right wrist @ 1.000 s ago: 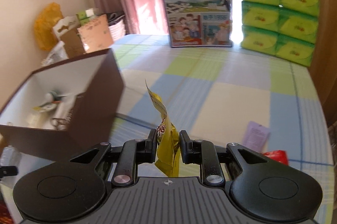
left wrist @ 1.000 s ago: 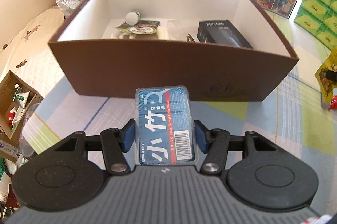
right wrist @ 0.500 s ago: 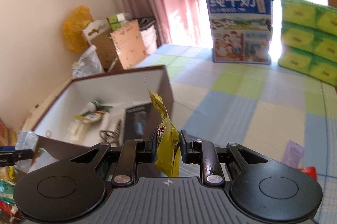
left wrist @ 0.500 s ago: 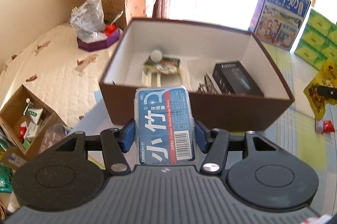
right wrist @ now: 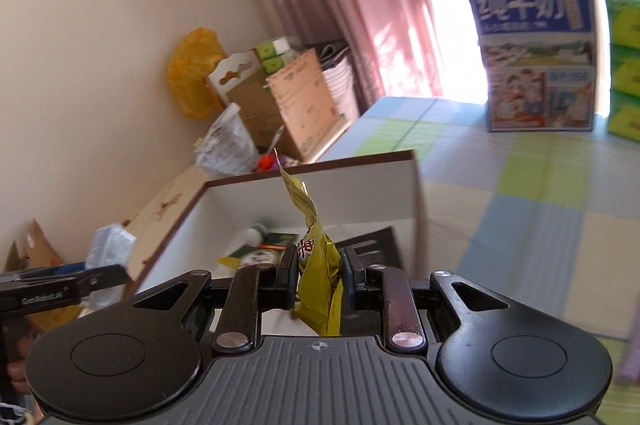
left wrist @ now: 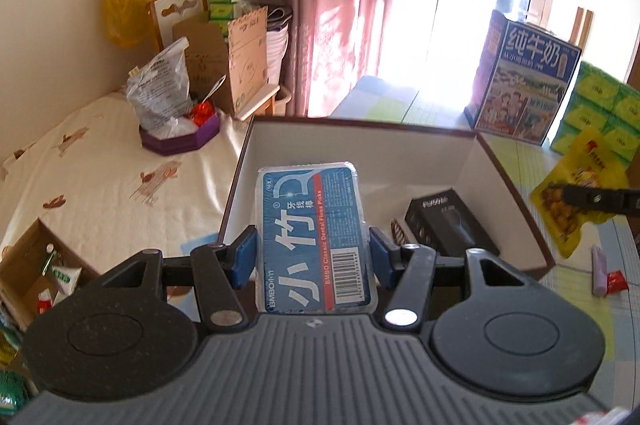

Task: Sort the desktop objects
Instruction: 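Carry the toothpaste box and snack bag over the brown box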

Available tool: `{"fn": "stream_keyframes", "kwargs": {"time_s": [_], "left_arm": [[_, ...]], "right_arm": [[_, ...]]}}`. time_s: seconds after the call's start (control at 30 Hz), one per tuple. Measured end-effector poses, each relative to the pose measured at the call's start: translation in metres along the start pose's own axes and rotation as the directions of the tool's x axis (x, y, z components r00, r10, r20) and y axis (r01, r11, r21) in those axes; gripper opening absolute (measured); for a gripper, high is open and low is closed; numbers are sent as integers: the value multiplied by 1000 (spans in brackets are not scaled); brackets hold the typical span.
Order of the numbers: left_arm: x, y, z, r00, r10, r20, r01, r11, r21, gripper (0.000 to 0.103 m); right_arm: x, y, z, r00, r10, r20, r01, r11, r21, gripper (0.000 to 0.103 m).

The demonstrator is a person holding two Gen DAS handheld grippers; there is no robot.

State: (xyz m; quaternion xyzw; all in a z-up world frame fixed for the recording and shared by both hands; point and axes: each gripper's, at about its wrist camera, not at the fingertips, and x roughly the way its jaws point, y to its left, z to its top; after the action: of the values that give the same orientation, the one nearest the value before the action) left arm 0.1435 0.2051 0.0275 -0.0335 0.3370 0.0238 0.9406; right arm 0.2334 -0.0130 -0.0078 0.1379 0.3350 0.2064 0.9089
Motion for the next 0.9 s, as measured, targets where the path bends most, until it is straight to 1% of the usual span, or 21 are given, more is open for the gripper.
{"fn": "stream_keyframes", "kwargs": {"time_s": [0.07,0.17,0.37,0.5,0.6,0.7,0.9], "left_arm": [[7,-2,7,1000,-12,8,12,1000,4,53],[24,-5,16,999,-37,-5,37,999,4,53],[66,-8,25,995,-71,-77,71,997,8,53],[92,-9,24,986,-96,-138,98,995,1,53],[109,-8,21,980,-102,-172,103,995,-3,53],[126,-8,18,969,-103,-224,104,995,-11,53],[147,-9,10,948,-108,-301,112,994,-3,53]], "right_arm": [[13,5,1,1000,18,-15,-18,1000,12,19],[33,8,2,998,46,-40,-45,998,42,19],[69,5,1,993,71,-98,-59,990,124,19],[85,2,-4,990,57,-131,-35,986,160,19],[89,0,-7,988,47,-148,-20,984,178,19],[93,-3,-9,985,39,-167,-6,981,192,19],[100,-5,-12,982,22,-189,20,975,221,19]]}}
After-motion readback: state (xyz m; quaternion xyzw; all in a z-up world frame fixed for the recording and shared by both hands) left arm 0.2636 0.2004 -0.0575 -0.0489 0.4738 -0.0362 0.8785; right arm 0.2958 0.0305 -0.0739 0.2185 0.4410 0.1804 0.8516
